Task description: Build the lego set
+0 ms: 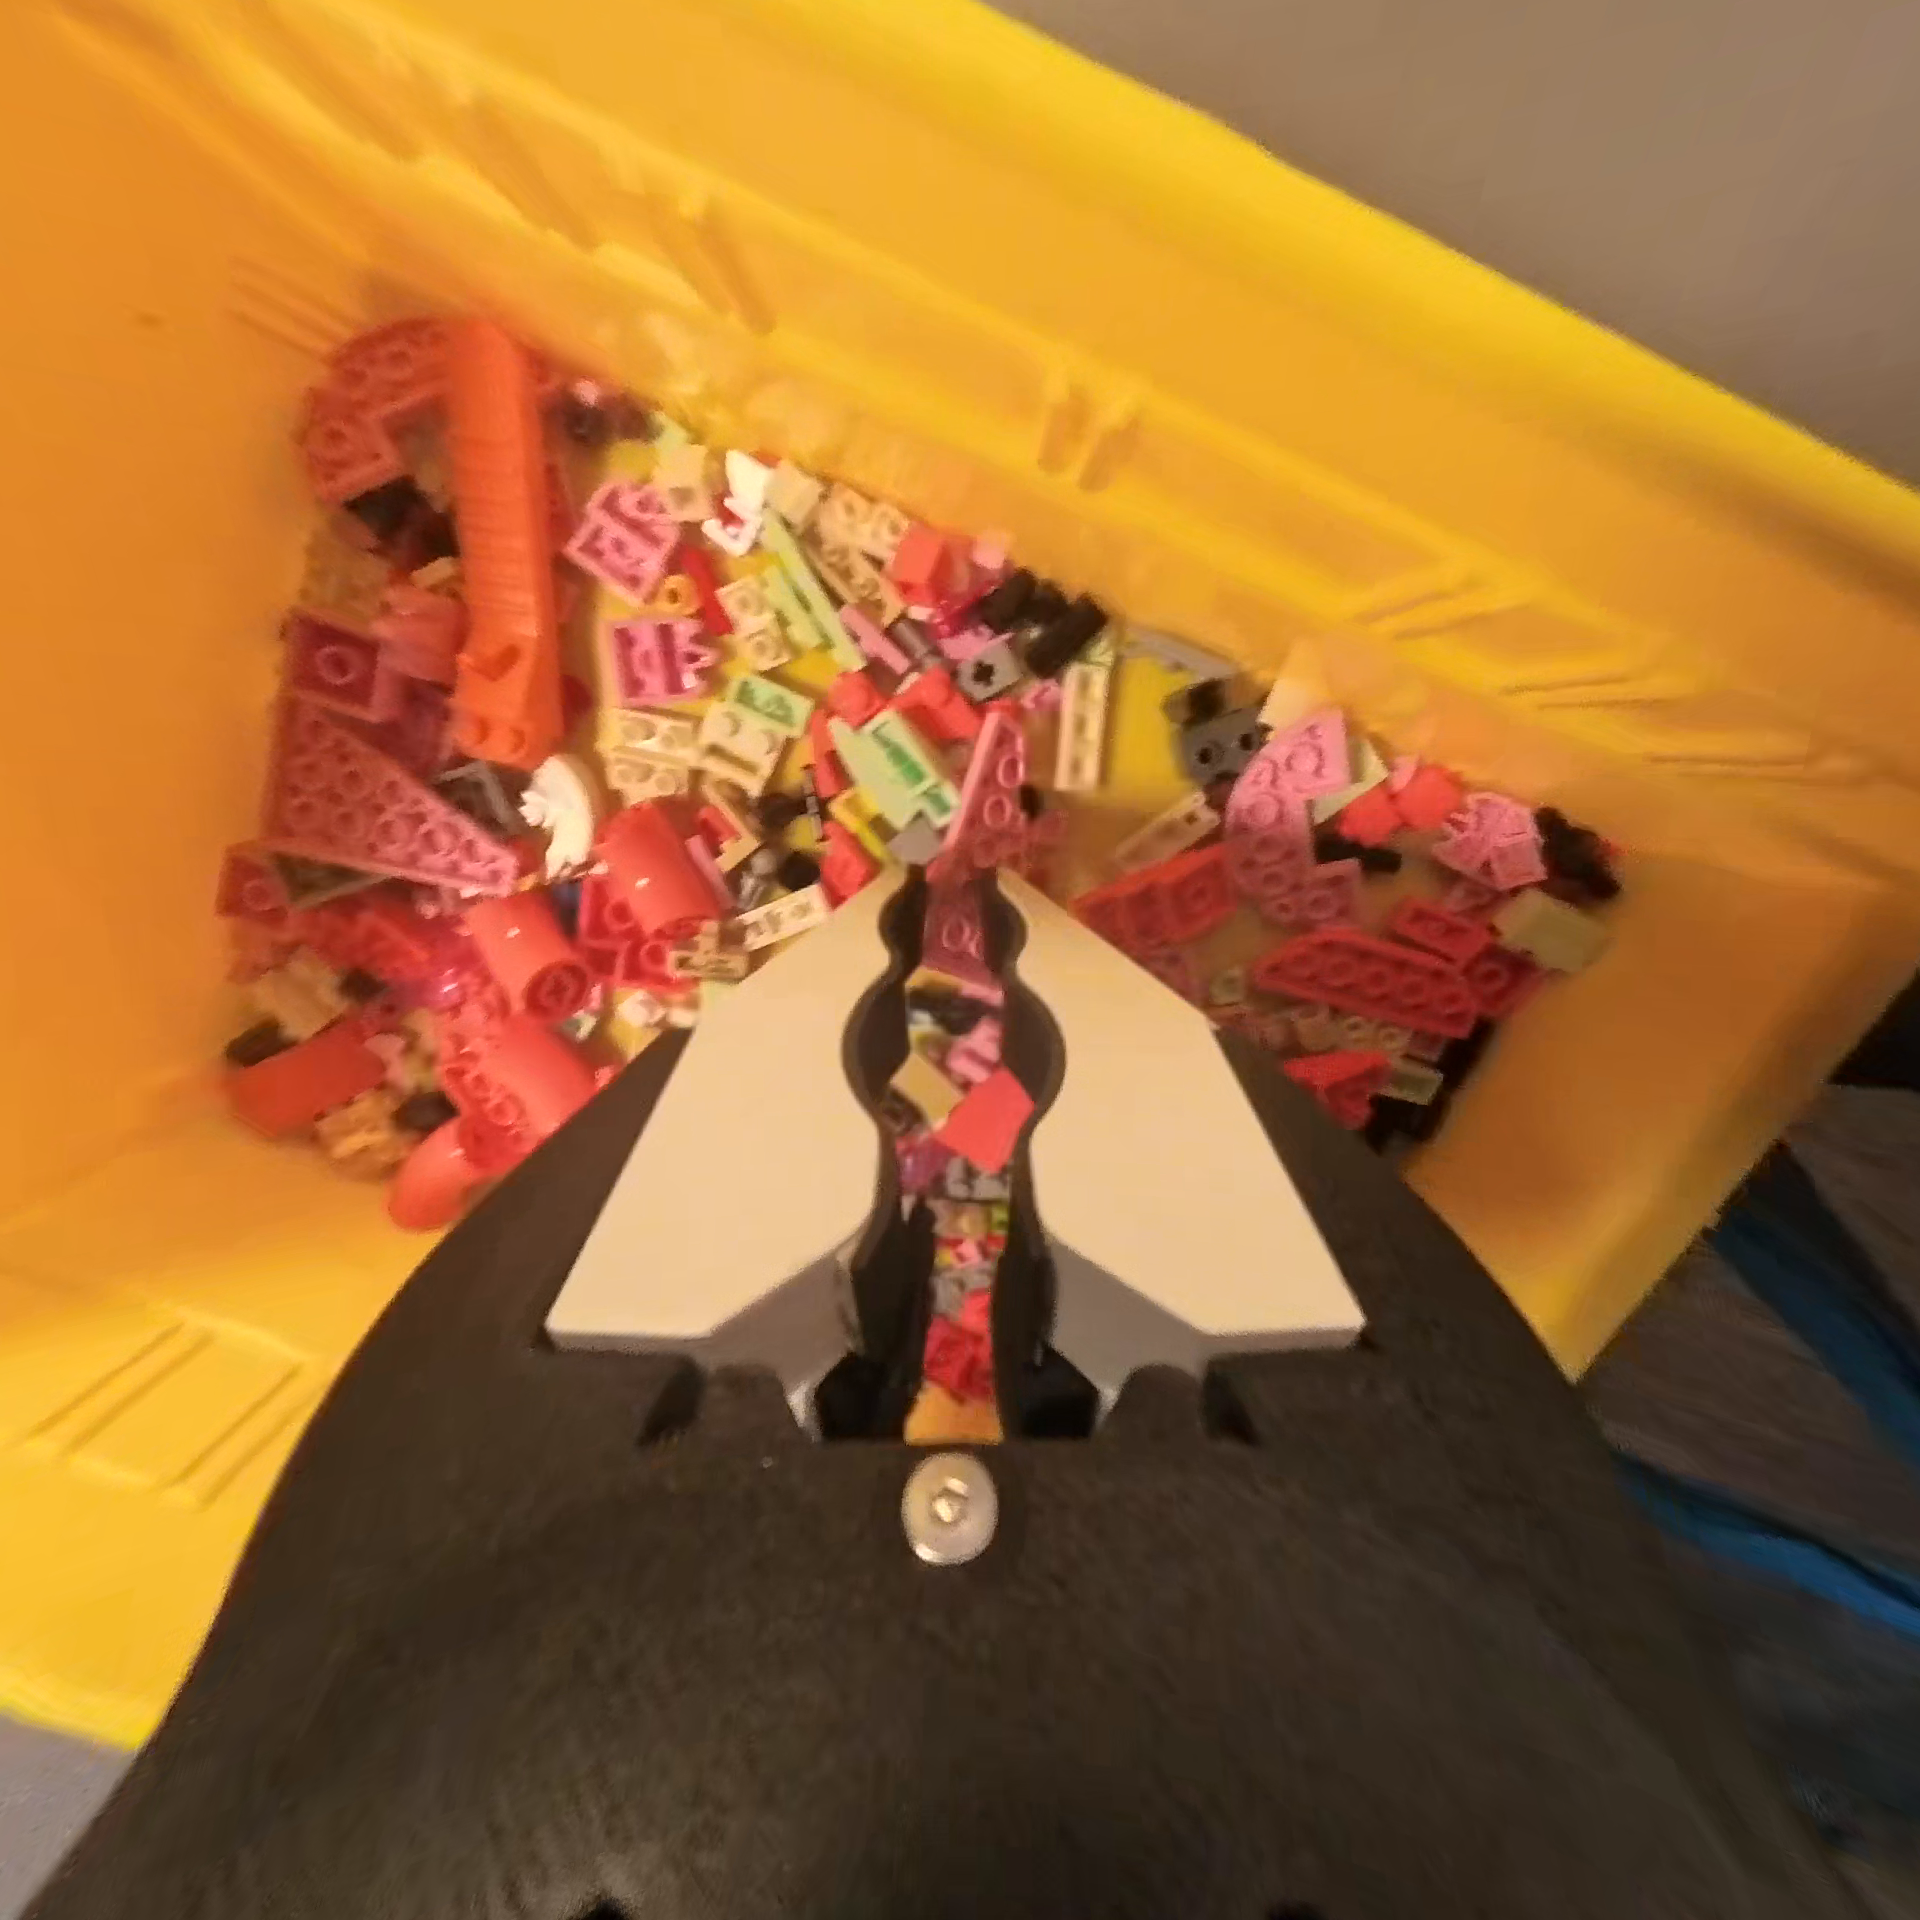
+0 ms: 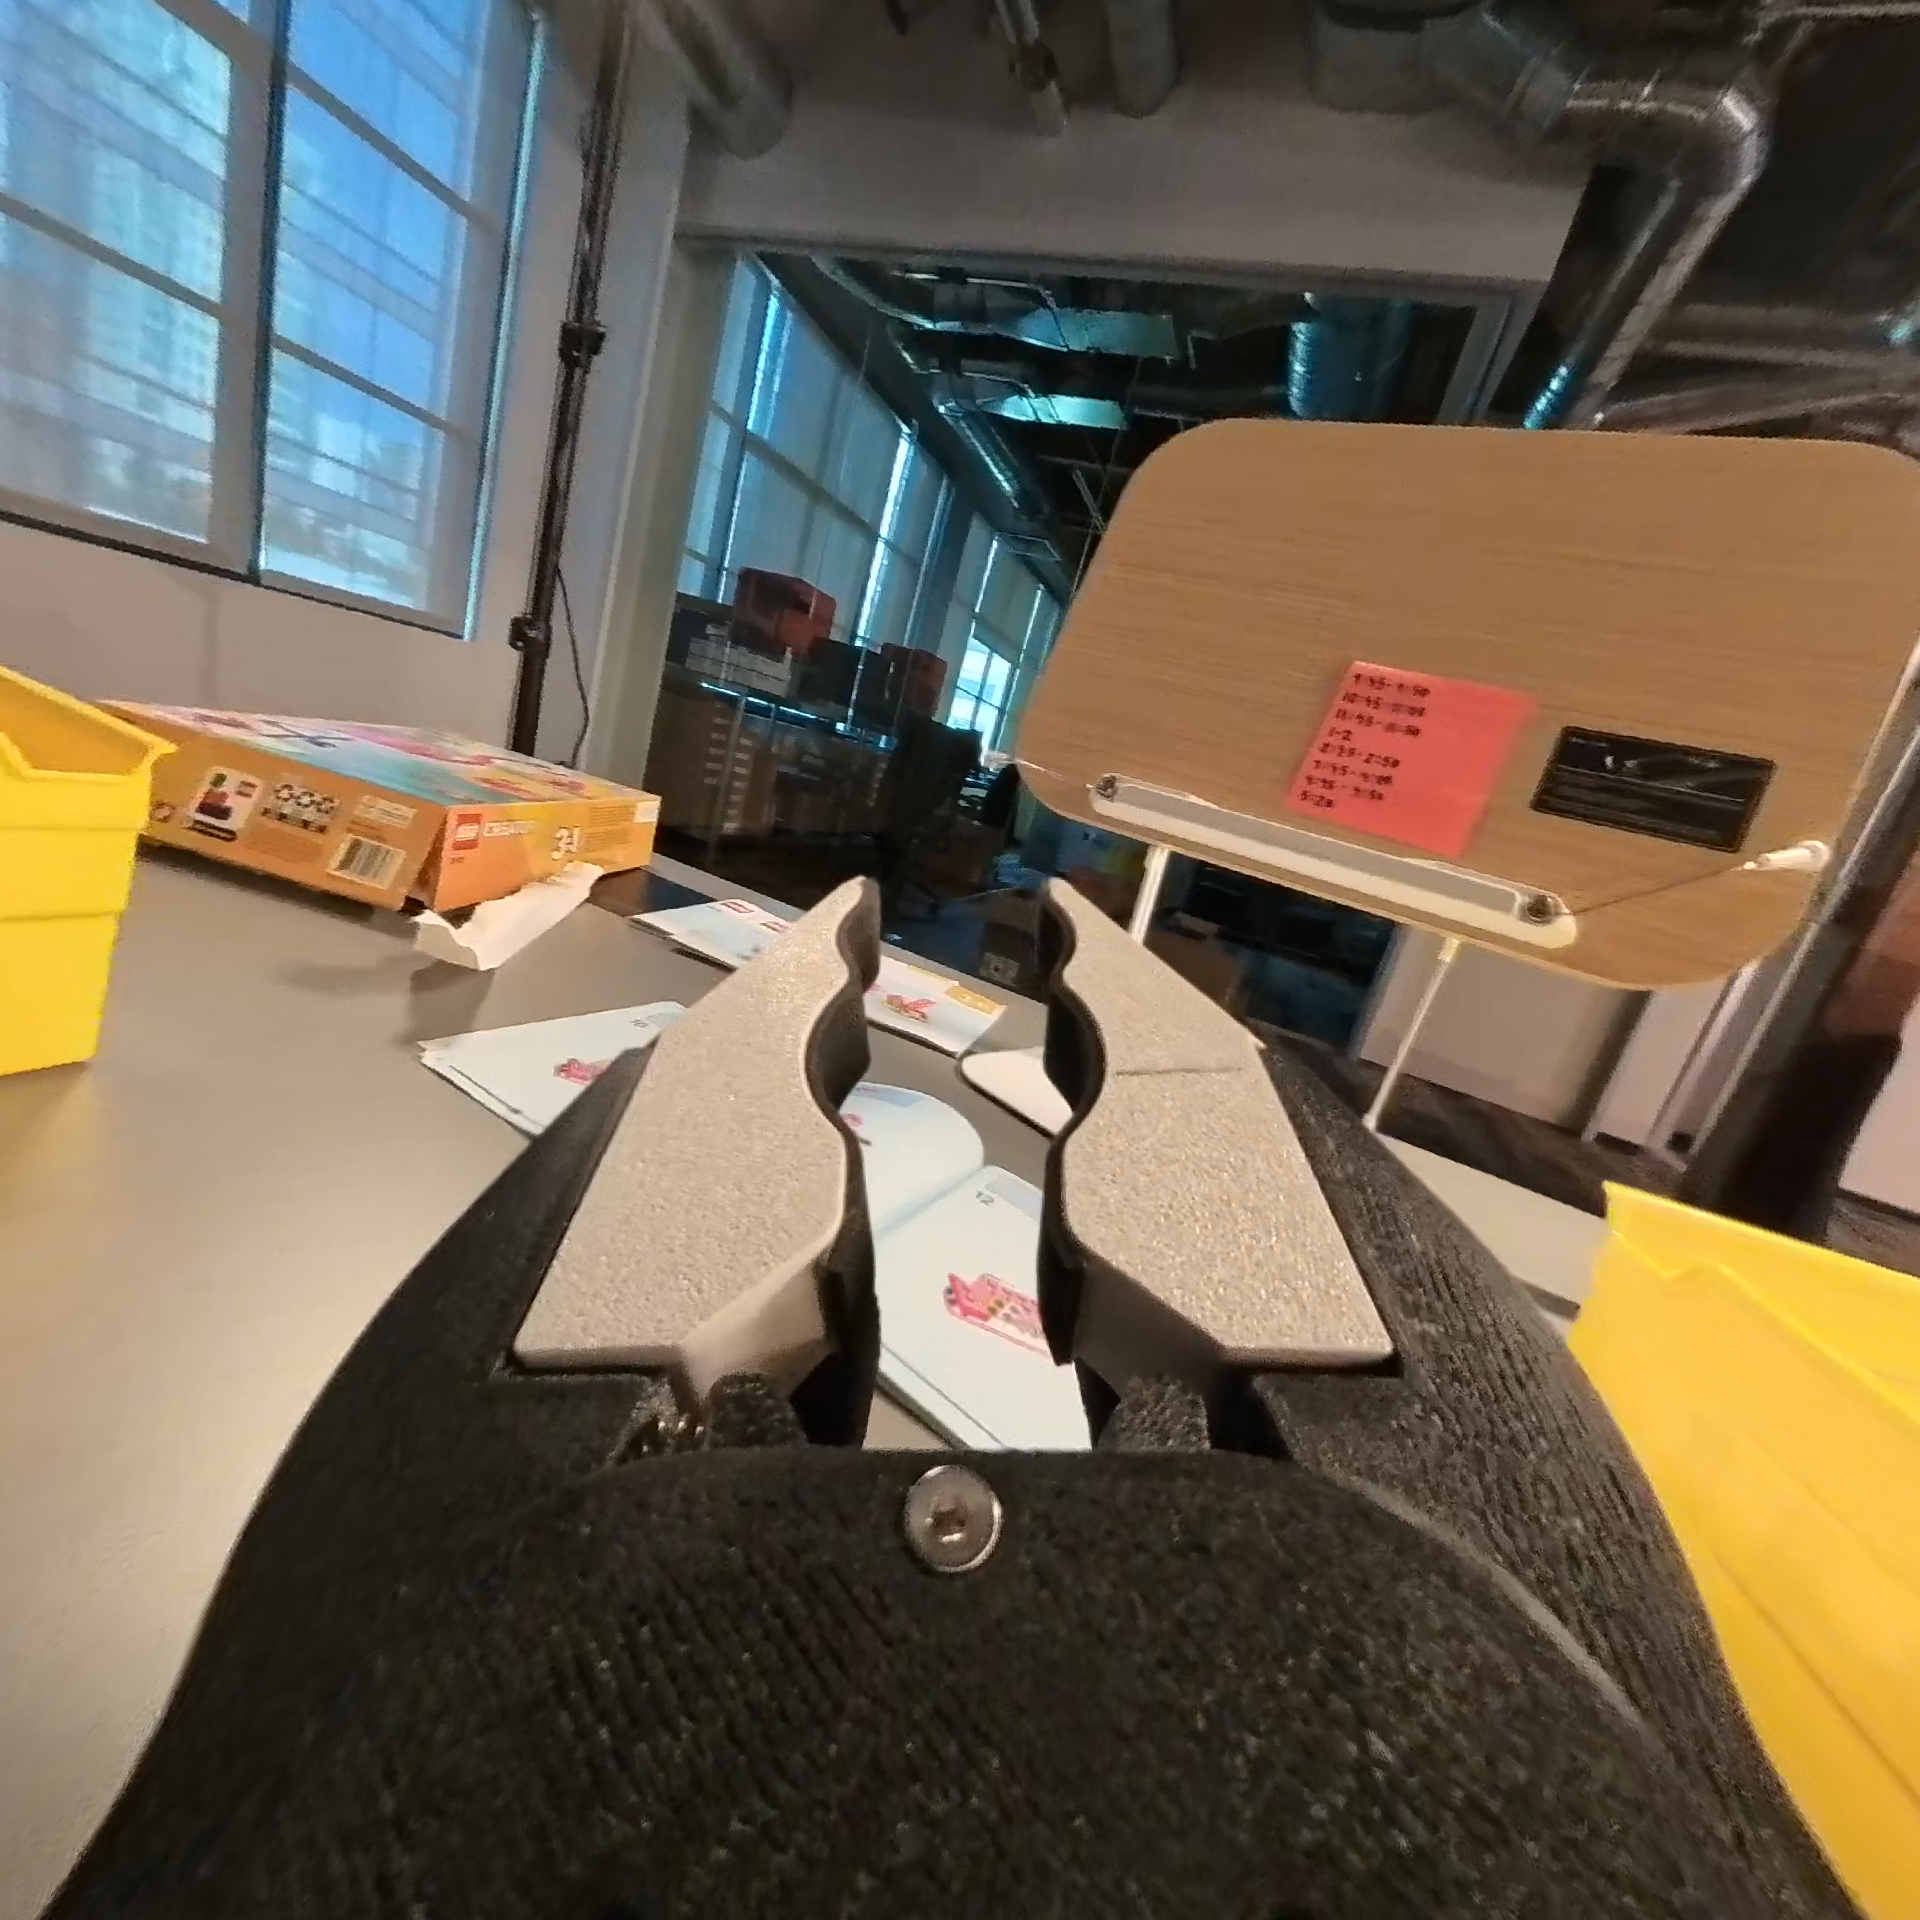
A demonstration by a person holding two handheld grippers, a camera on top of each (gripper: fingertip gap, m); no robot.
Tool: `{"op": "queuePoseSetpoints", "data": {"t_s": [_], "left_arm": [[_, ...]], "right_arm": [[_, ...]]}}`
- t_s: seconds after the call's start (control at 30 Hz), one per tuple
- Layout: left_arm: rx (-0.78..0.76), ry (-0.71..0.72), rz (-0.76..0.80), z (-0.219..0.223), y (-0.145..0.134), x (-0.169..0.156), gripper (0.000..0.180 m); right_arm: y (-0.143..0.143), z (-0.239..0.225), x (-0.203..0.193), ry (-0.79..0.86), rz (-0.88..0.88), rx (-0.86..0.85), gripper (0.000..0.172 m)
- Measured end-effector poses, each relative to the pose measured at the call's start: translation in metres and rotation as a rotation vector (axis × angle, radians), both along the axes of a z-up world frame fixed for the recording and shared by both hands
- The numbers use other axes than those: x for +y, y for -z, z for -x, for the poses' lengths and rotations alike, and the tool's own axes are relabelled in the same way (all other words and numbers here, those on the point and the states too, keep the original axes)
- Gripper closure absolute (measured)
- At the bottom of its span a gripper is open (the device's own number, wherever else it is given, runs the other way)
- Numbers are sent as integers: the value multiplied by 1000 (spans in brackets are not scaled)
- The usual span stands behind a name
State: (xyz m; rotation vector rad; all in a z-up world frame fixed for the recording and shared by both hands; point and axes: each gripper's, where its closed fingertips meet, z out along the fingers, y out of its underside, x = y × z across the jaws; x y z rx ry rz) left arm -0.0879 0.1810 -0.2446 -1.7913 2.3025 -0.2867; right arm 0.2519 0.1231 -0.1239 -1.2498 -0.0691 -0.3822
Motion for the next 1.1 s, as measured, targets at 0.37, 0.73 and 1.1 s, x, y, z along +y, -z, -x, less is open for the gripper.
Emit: {"op": "queuePoseSetpoints", "data": {"t_s": [0.37, 0.73, 1.1], "left_arm": [[-131, -259, -136, -2, -15, 66, 170], [-236, -322, -271, -7, -34, 79, 97], [-388, -369, -1, -40, -37, 73, 130]], "right_arm": [[2, -17, -4, 168, 34, -109, 144], [9, -12, 3, 174, 88, -149, 142], [4, -23, -4, 194, 48, -88, 142]]}}
